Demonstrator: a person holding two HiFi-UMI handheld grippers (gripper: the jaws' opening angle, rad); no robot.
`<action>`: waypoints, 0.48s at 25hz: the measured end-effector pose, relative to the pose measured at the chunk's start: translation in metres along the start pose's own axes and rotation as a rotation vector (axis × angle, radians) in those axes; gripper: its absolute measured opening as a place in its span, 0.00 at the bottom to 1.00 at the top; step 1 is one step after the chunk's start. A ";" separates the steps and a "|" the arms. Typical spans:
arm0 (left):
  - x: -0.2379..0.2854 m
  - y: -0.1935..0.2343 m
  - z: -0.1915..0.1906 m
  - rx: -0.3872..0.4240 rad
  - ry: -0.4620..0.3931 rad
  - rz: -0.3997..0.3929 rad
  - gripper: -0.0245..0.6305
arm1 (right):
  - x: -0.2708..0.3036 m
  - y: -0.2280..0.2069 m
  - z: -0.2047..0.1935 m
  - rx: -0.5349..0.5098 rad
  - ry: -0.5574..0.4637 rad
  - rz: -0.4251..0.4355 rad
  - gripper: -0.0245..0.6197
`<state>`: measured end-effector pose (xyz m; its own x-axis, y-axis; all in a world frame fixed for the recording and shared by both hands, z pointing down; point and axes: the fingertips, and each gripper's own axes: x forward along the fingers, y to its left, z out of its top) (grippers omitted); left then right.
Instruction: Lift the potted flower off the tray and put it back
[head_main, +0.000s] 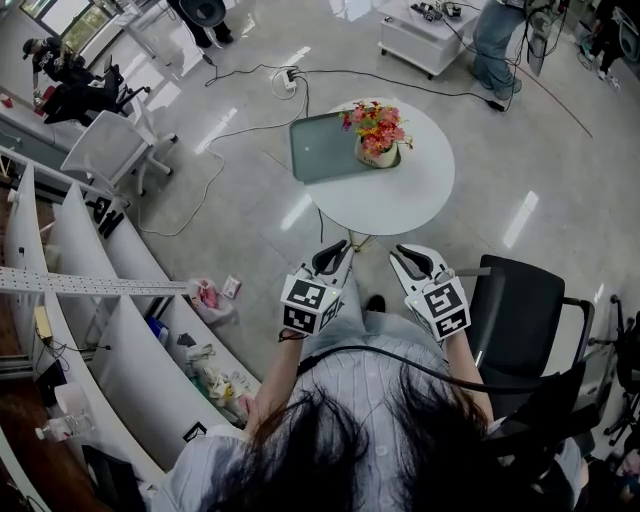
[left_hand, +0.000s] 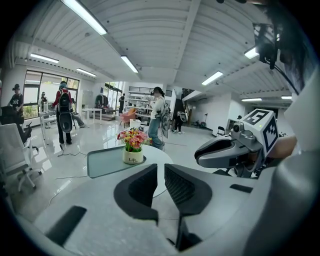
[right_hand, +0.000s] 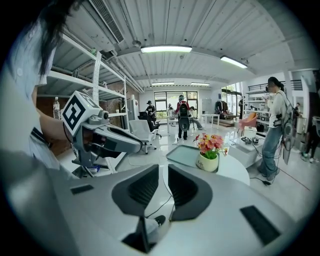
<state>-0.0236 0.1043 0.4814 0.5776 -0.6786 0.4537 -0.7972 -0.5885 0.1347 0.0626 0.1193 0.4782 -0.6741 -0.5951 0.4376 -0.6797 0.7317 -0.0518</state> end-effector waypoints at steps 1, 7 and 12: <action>0.000 0.000 0.000 0.001 0.002 0.000 0.12 | -0.001 -0.001 -0.001 0.003 0.001 -0.002 0.15; -0.001 0.001 -0.006 -0.001 0.006 0.003 0.12 | -0.004 -0.002 -0.007 0.005 0.012 -0.010 0.15; -0.002 0.006 -0.006 -0.019 0.004 0.027 0.12 | 0.001 -0.004 -0.008 -0.001 0.018 0.006 0.15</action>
<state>-0.0308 0.1045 0.4871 0.5553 -0.6921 0.4611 -0.8155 -0.5619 0.1388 0.0673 0.1181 0.4856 -0.6729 -0.5844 0.4535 -0.6751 0.7358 -0.0535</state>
